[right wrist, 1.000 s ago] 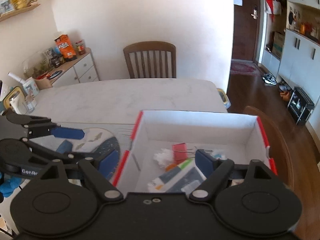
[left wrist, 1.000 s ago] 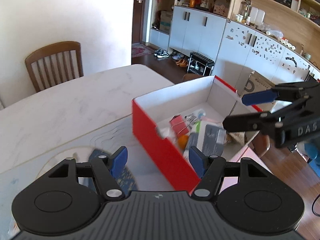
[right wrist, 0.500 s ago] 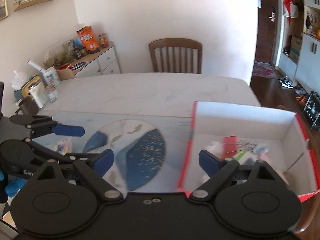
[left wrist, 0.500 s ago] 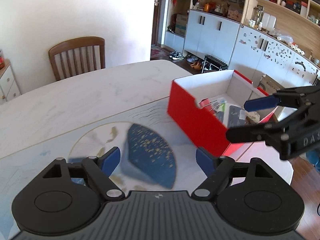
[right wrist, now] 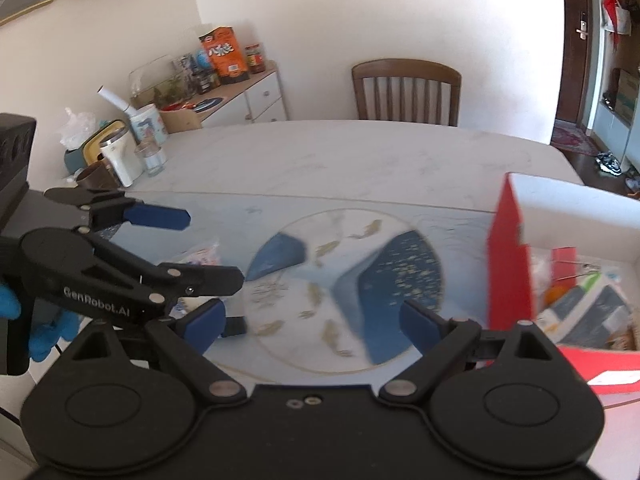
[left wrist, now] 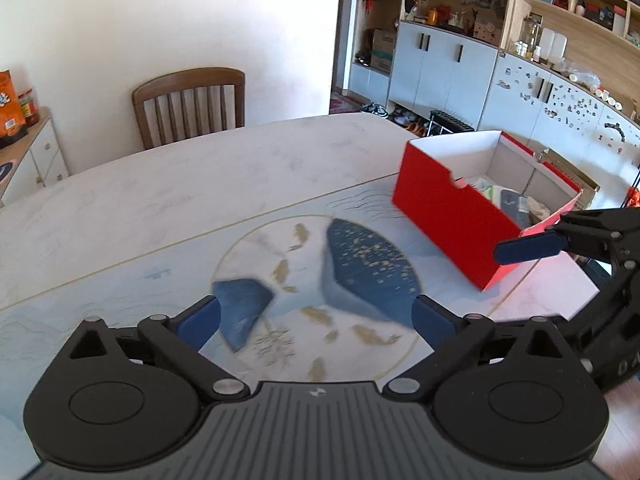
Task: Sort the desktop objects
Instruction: 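Move both grippers back from the box toward the cake packet and bottle, then grasp the blueberry cake packet with the left gripper while the right grasps the brown bottle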
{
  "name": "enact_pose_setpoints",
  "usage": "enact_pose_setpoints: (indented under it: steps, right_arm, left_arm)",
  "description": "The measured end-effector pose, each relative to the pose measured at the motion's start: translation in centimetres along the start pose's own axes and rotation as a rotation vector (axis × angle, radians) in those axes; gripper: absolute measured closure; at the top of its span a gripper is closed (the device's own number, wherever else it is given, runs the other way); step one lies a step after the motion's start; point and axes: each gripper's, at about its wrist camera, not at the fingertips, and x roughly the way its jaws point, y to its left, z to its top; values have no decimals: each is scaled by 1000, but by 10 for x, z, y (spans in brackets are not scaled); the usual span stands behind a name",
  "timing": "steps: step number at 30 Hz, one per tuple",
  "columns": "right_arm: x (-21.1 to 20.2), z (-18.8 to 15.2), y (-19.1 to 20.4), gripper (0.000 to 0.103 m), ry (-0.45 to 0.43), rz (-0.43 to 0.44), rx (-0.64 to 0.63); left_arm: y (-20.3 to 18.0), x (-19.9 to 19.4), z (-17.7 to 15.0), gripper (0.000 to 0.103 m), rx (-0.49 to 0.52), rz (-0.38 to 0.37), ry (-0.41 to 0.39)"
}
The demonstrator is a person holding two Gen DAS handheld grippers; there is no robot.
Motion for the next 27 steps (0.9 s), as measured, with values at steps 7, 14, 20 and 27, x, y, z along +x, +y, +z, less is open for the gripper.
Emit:
enact_pose_setpoints:
  steps: [7,14,20,27]
  right_arm:
    - [17,-9,27,1,-2,2,0]
    - [34,-20,49,1,2,-18,-7]
    - [46,-26,67,1,4,-24,-15]
    - [66,-32,84,1,31,-26,-30]
  left_arm:
    - [32,-1,-17,1,-10,16,16]
    - [59,2,-32,1,-11,23,25]
    - [75,6,-43,1,11,29,38]
    - [94,18,-54,1,21,9,75]
